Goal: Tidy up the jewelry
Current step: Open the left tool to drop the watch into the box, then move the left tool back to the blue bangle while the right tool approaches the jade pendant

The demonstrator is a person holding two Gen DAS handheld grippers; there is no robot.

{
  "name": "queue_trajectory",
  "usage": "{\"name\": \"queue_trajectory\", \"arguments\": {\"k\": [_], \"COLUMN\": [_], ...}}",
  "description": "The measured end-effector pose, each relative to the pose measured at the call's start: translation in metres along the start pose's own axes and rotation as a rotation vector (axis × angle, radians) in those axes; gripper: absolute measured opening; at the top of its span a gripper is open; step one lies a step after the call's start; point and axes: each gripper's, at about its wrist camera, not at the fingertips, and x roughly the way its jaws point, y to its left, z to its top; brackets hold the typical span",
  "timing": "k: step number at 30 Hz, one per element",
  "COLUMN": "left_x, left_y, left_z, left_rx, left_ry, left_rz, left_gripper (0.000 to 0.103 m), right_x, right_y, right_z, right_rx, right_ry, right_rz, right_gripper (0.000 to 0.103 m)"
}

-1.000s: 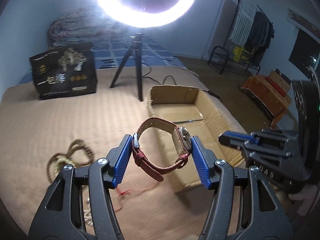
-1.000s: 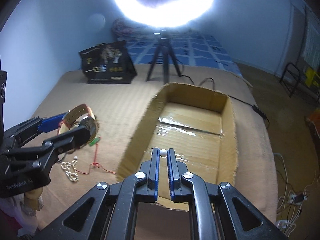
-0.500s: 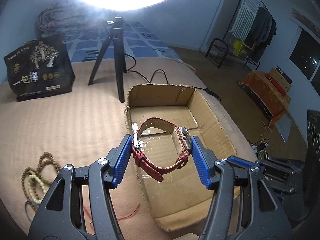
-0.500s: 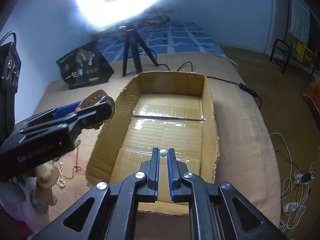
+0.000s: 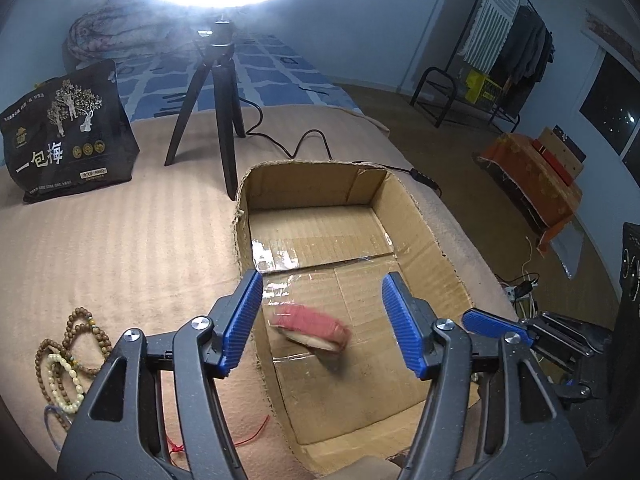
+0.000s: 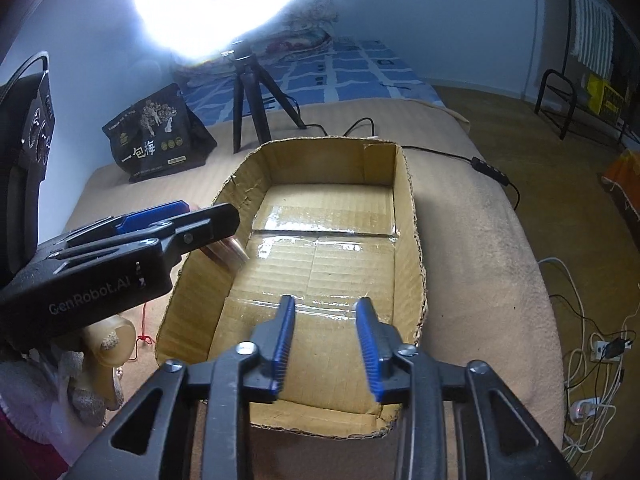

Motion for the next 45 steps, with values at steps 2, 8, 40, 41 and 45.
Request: {"name": "queue_trajectory", "arguments": {"k": [2, 8, 40, 41, 45], "left_x": [-0.002, -0.008, -0.109, -0.112, -0.127], "left_y": [0.000, 0.002, 0.126, 0.131, 0.159], "left_z": [0.001, 0.001, -0.043, -0.045, -0.060], "left_rx": [0.001, 0.005, -0.103, -0.108, -0.140], "left_ry": [-0.006, -0.015, -0.083, -0.082, -0.075], "left_rz": [0.002, 0.013, 0.154, 0.160, 0.183], "left_gripper": [0.069, 0.069, 0.069, 0.069, 0.079], "right_x": [-0.001, -0.003, -0.012, -0.011, -0.005], "right_y": [0.001, 0.004, 0.070, 0.074, 0.092], "right_z": [0.000, -0.001, 0.017, 0.018, 0.018], "right_rx": [-0.004, -0.014, -0.048, -0.051, -0.071], "right_ry": [-0.007, -0.011, -0.081, -0.080, -0.073], "right_rz": [-0.006, -0.012, 0.071, 0.078, 0.110], "right_gripper": [0.060, 0.073, 0.099, 0.099, 0.099]}}
